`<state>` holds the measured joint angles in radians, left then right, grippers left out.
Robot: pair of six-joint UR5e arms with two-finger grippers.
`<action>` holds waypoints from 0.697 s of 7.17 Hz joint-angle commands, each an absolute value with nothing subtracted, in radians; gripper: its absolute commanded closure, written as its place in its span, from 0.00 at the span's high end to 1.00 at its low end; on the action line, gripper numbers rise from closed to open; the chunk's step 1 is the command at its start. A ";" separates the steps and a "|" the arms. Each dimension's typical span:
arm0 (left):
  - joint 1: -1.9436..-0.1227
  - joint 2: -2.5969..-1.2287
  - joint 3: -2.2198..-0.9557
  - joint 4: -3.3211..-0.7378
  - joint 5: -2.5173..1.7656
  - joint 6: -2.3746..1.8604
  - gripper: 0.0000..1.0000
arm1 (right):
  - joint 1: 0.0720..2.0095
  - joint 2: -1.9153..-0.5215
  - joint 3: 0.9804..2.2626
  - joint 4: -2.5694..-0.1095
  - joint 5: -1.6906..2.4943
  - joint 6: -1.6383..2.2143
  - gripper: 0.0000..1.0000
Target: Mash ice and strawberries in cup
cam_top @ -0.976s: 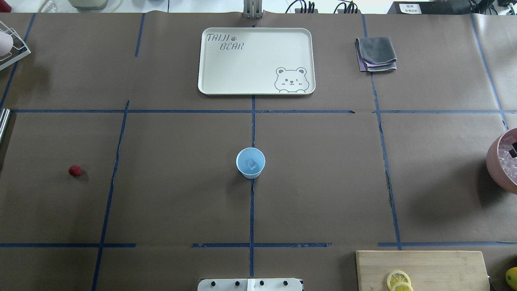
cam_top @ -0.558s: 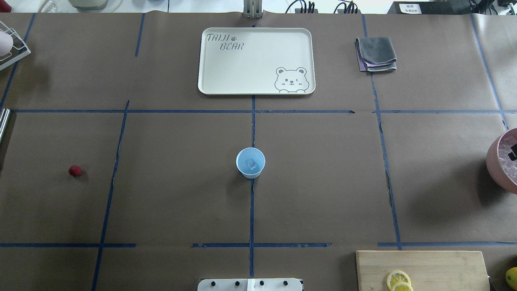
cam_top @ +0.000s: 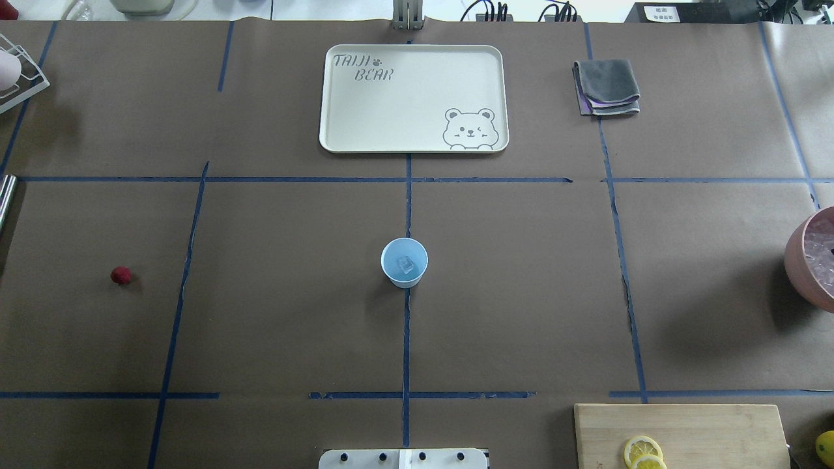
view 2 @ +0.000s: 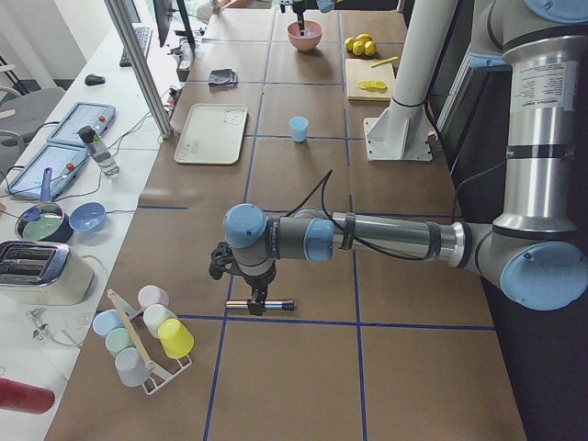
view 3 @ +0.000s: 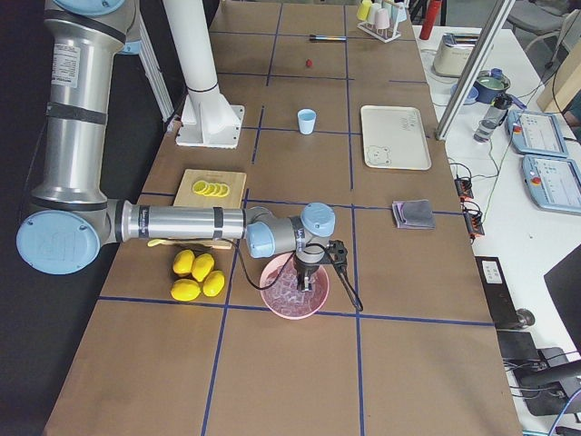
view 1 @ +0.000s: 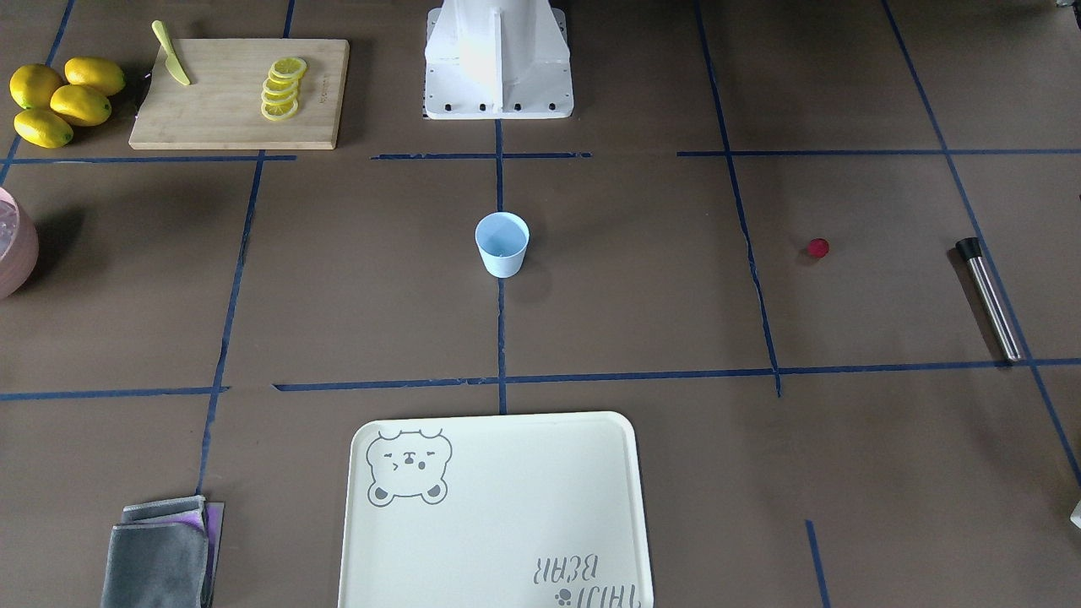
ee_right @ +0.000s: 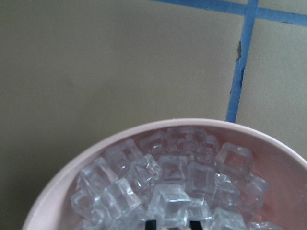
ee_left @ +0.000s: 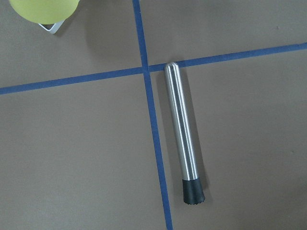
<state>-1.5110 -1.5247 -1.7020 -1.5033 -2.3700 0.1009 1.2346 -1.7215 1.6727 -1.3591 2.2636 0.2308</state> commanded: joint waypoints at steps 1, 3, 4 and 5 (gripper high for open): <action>-1.511 -1.523 -1.713 -1.503 -2.370 0.098 1.00 | 1.239 -1.718 1.760 -1.374 2.269 0.248 0.00; -1.511 -1.523 -1.715 -1.502 -2.370 0.098 1.00 | 1.227 -1.679 1.915 -1.388 2.260 0.640 0.00; -1.511 -1.523 -1.713 -1.502 -2.370 0.098 1.00 | 1.153 -1.648 1.974 -1.387 2.269 0.820 0.00; -1.511 -1.523 -1.713 -1.502 -2.370 0.098 1.00 | 1.055 -1.543 1.997 -1.385 2.255 1.093 0.00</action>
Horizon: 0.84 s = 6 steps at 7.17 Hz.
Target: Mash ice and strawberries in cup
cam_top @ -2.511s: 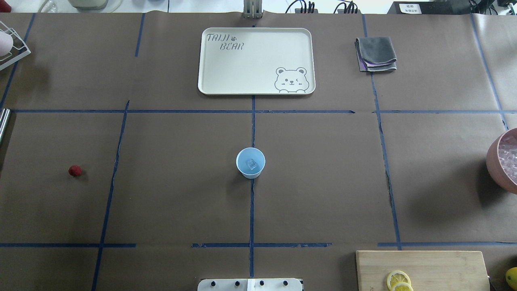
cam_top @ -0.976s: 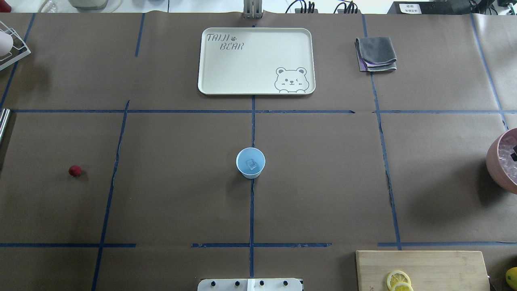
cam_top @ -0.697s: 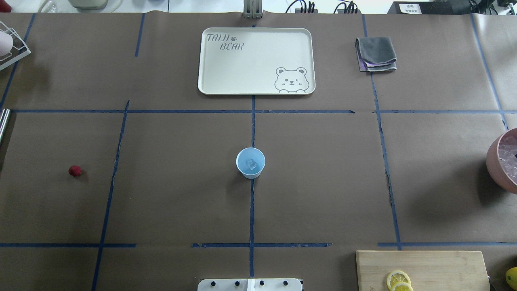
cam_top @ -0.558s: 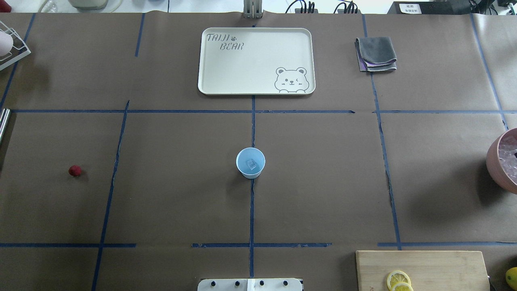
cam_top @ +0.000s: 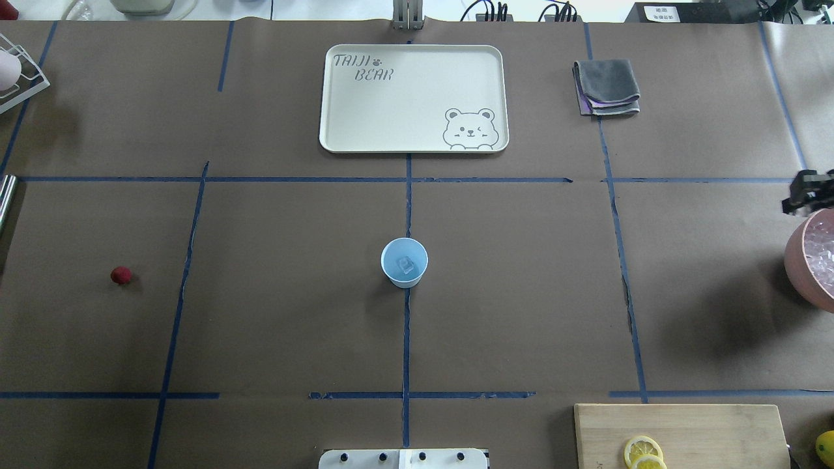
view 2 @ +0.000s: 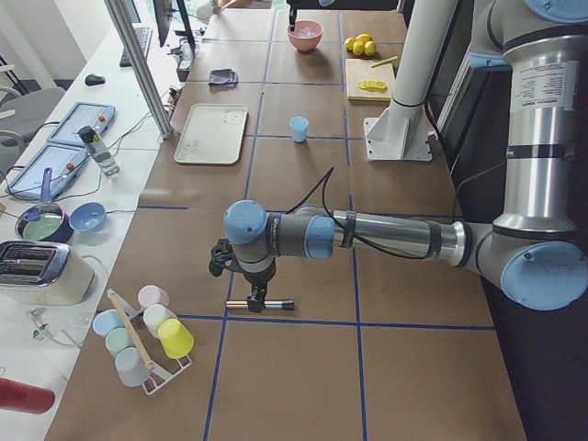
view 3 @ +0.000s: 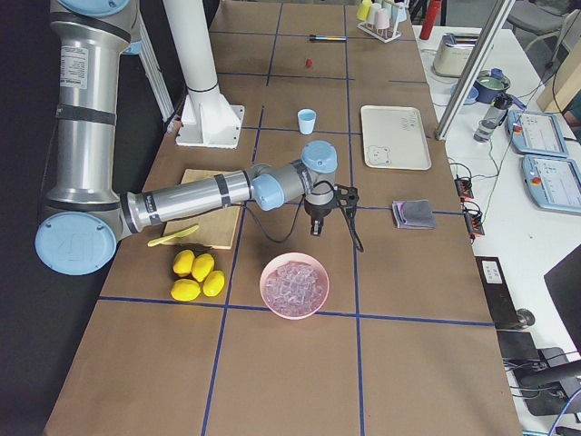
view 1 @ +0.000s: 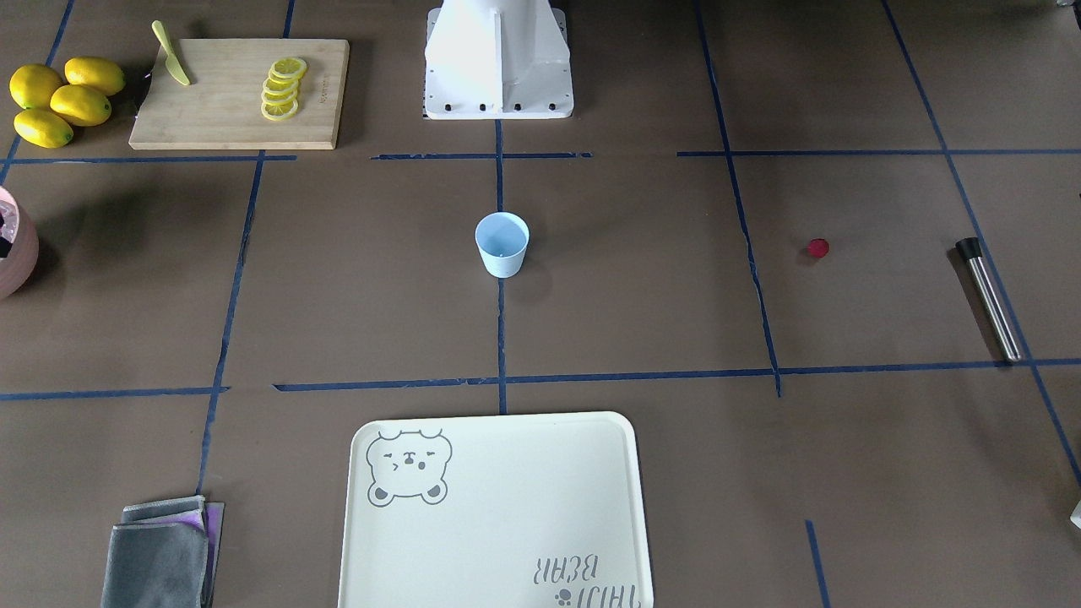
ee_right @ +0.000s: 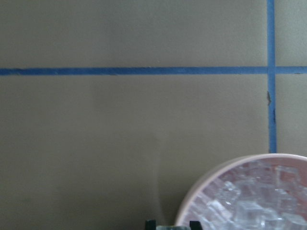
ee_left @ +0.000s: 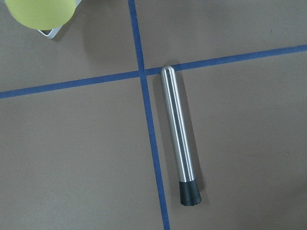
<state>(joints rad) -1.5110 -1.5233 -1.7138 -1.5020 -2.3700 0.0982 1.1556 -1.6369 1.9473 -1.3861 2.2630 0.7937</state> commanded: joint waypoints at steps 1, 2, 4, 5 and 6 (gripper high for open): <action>-1.511 -1.523 -1.712 -1.502 -2.370 0.098 1.00 | 0.926 -1.422 2.002 -1.387 2.193 1.335 0.00; -1.511 -1.523 -1.712 -1.502 -2.370 0.098 1.00 | 0.788 -1.322 2.011 -1.390 2.087 1.503 0.00; -1.511 -1.523 -1.712 -1.502 -2.370 0.098 1.00 | 0.578 -1.100 1.993 -1.522 1.914 1.728 0.00; -1.511 -1.525 -1.713 -1.500 -2.370 0.098 1.00 | 0.519 -1.012 1.971 -1.561 1.852 1.794 0.00; -1.511 -1.525 -1.713 -1.500 -2.370 0.098 1.00 | 0.490 -0.908 1.866 -1.554 1.812 1.872 0.01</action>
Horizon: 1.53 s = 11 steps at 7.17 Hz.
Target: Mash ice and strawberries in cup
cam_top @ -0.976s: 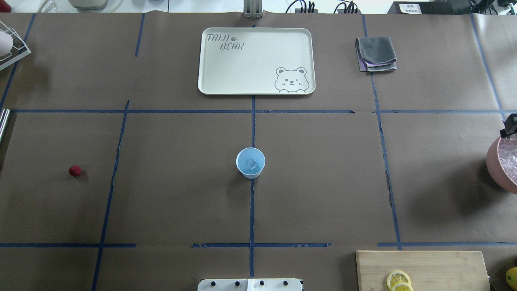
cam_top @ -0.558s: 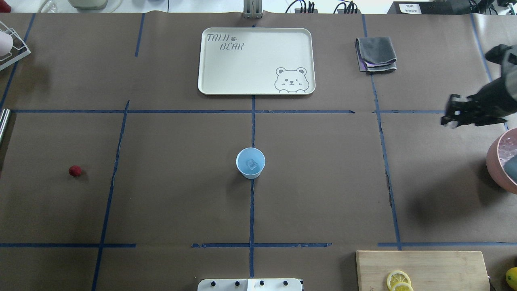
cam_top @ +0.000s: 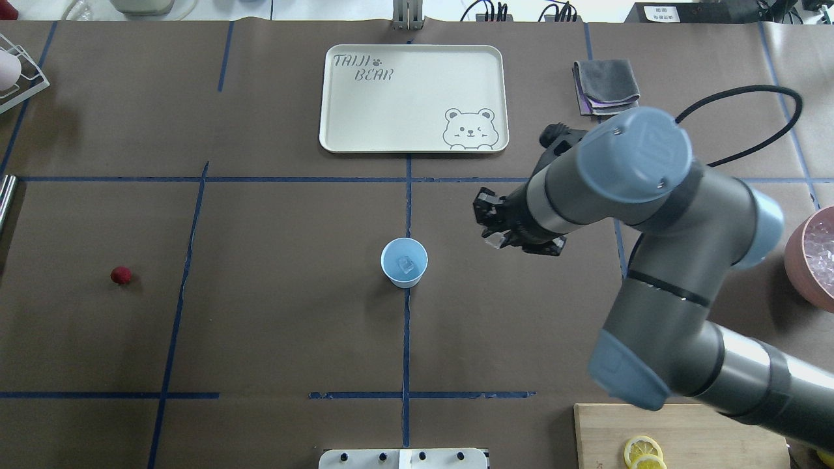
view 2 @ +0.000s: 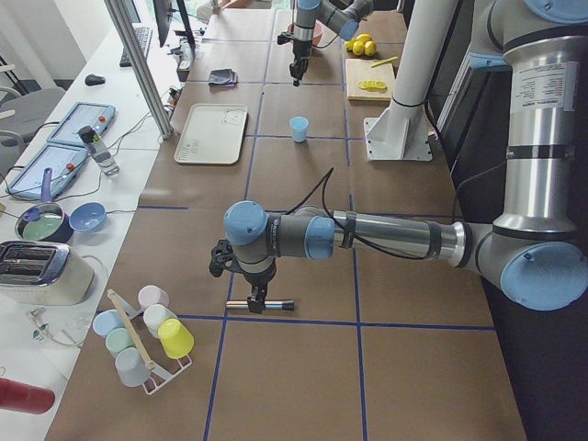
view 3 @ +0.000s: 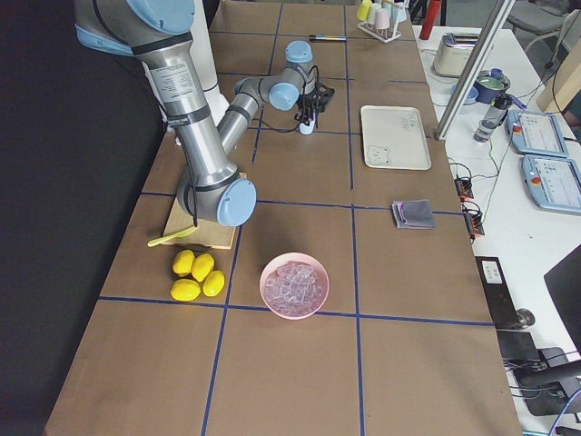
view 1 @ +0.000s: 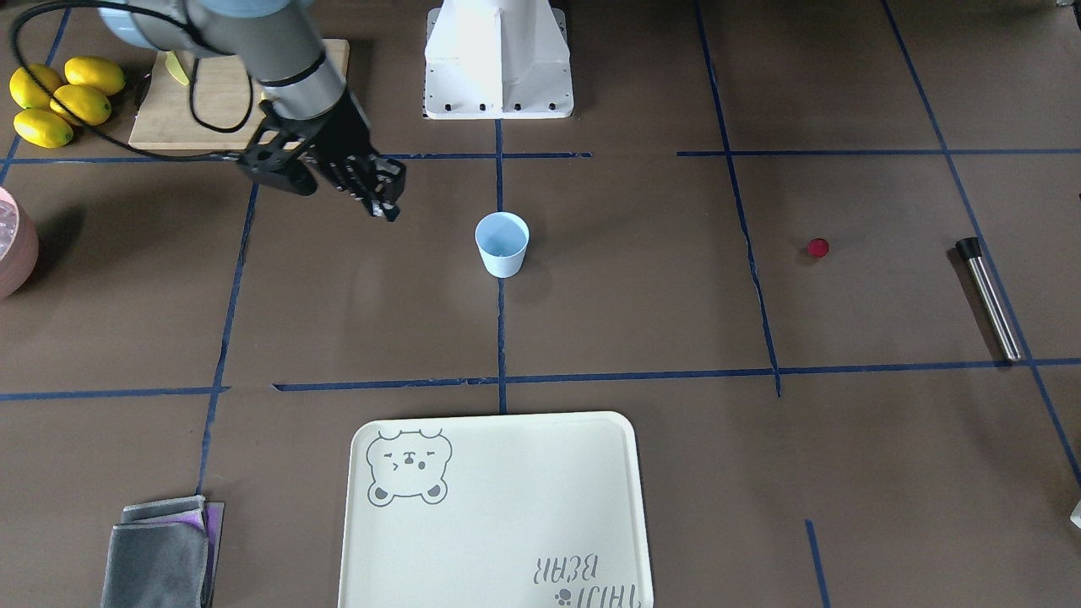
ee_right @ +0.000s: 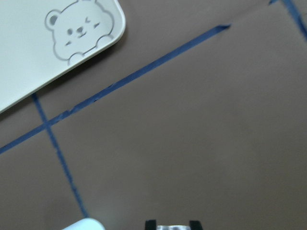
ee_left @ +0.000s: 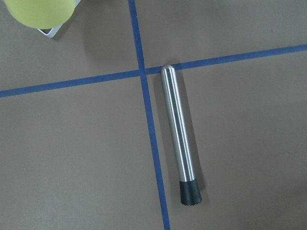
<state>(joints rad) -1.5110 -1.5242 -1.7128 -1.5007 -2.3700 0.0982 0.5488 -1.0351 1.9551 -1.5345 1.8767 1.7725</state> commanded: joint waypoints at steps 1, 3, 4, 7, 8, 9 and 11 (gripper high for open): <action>-1.511 -1.525 -1.713 -1.502 -2.370 0.098 1.00 | 0.480 -0.849 1.780 -1.546 1.806 1.890 0.02; -1.511 -1.525 -1.715 -1.500 -2.373 0.098 1.00 | 0.479 -0.842 1.731 -1.522 1.781 1.885 0.14; -1.511 -1.525 -1.712 -1.502 -2.416 0.097 1.00 | 0.469 -0.850 1.726 -1.503 1.779 1.884 0.36; -1.511 -1.523 -1.713 -1.503 -2.424 0.097 1.00 | 0.453 -0.859 1.724 -1.497 1.778 1.884 0.99; -1.511 -1.525 -1.713 -1.503 -2.424 0.097 1.00 | 0.456 -0.864 1.730 -1.497 1.779 1.878 1.00; -1.511 -1.525 -1.713 -1.503 -2.424 0.097 1.00 | 0.500 -0.905 1.780 -1.502 1.810 1.853 1.00; -1.511 -1.523 -1.710 -1.502 -2.424 0.095 1.00 | 0.642 -1.178 2.006 -1.503 1.949 1.566 1.00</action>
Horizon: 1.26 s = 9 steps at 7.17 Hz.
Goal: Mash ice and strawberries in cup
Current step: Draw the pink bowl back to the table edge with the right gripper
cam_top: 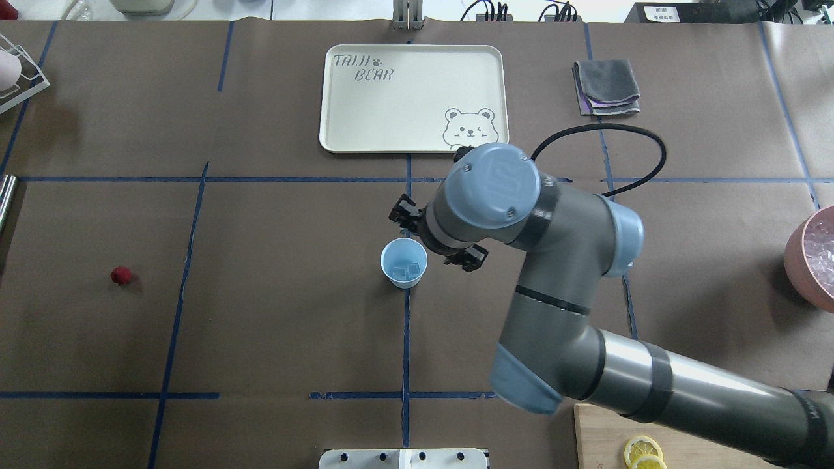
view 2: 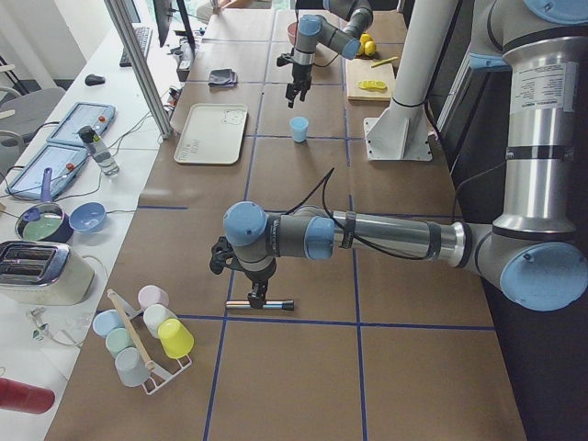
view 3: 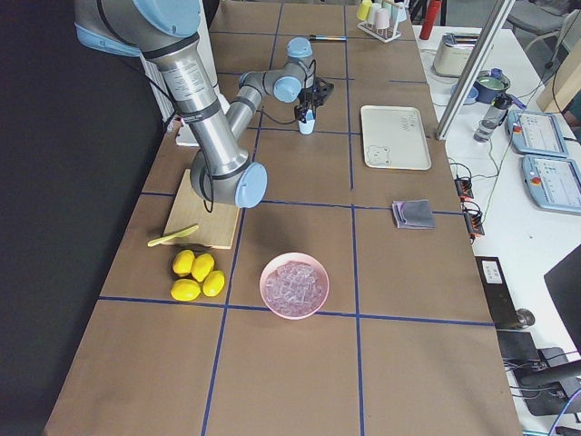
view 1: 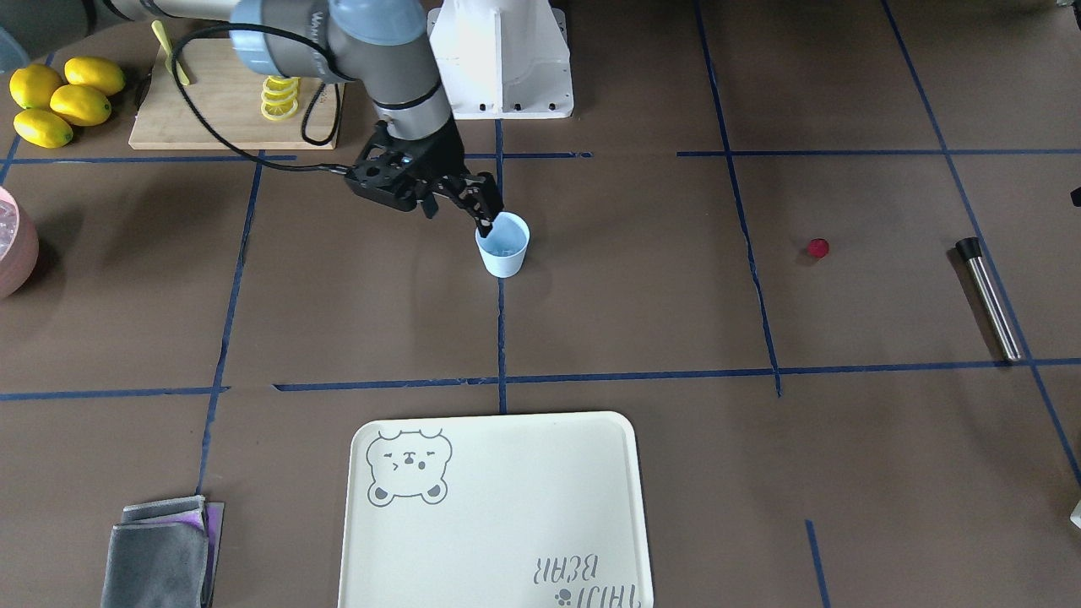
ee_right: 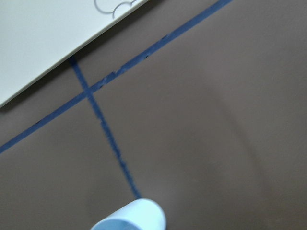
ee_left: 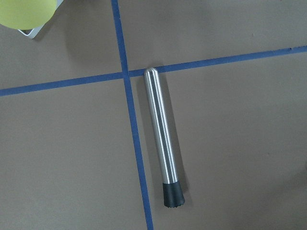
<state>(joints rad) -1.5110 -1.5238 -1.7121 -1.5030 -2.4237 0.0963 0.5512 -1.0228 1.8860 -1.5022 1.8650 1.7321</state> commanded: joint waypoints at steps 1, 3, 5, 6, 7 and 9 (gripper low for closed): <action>-1.511 -1.523 -1.709 -1.502 -2.424 0.095 1.00 | 0.734 -1.272 2.025 -1.500 2.042 1.420 1.00; -1.511 -1.522 -1.706 -1.502 -2.424 0.097 1.00 | 0.939 -1.510 2.060 -1.493 2.149 0.984 1.00; -1.511 -1.513 -1.710 -1.502 -2.424 0.097 1.00 | 1.125 -1.650 2.027 -1.494 2.222 0.646 1.00; -1.511 -1.509 -1.712 -1.503 -2.424 0.097 1.00 | 1.179 -1.695 2.004 -1.496 2.235 0.502 1.00; -1.511 -1.509 -1.712 -1.503 -2.424 0.097 1.00 | 1.193 -1.727 1.993 -1.494 2.232 0.474 1.00; -1.511 -1.509 -1.712 -1.503 -2.424 0.097 1.00 | 1.210 -1.796 1.958 -1.436 2.229 0.239 1.00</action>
